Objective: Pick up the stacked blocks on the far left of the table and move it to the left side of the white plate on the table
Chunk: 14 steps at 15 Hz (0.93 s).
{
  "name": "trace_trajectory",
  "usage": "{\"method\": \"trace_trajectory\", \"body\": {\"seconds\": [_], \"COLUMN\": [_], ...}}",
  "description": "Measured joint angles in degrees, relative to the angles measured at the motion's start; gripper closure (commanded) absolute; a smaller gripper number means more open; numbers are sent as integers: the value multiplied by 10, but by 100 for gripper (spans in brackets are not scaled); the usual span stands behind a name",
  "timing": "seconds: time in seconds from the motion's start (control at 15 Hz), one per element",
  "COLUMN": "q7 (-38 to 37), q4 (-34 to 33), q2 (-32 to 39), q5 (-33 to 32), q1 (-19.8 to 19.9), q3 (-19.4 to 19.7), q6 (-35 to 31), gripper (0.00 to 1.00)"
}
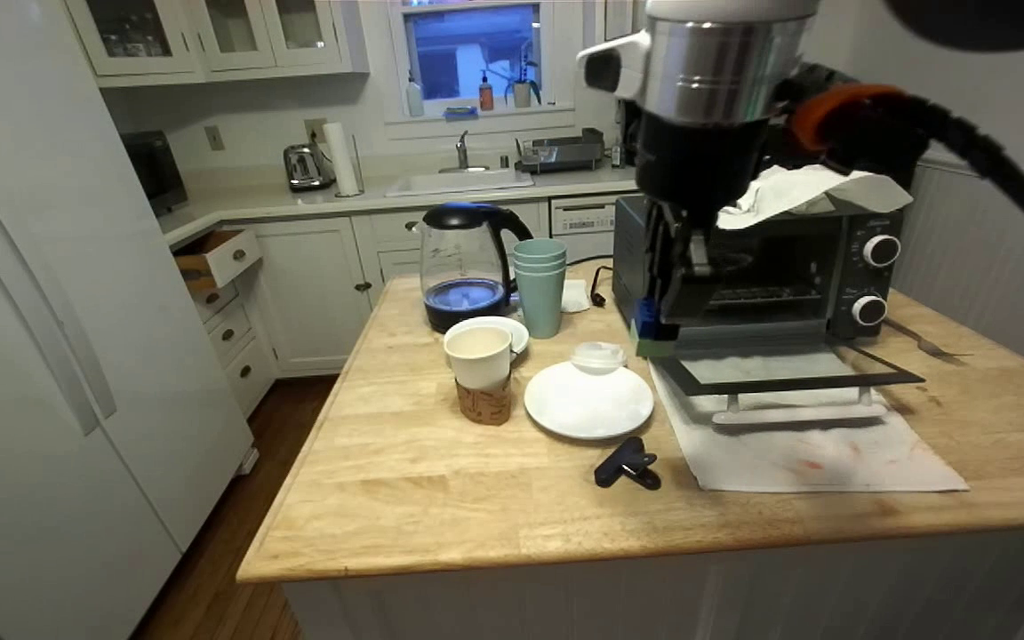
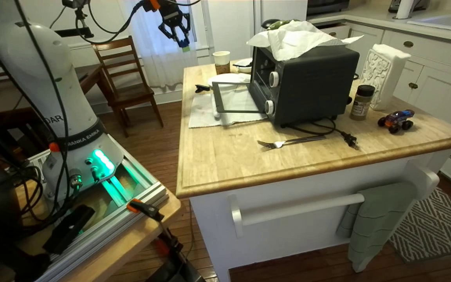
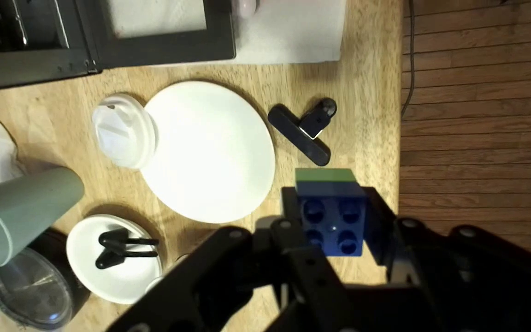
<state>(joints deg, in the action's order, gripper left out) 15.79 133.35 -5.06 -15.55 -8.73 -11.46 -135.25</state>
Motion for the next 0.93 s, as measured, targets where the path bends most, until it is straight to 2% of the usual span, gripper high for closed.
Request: {"method": "trace_trajectory", "body": {"seconds": [0.47,0.93], "q7": [1,-24], "q4": [-118,-212], "q2": [168,271], "q5": [-33,-40], "q1": [-24,-41], "q3": [-5,7], "q6": [-28,-43], "gripper": [88,88]}}
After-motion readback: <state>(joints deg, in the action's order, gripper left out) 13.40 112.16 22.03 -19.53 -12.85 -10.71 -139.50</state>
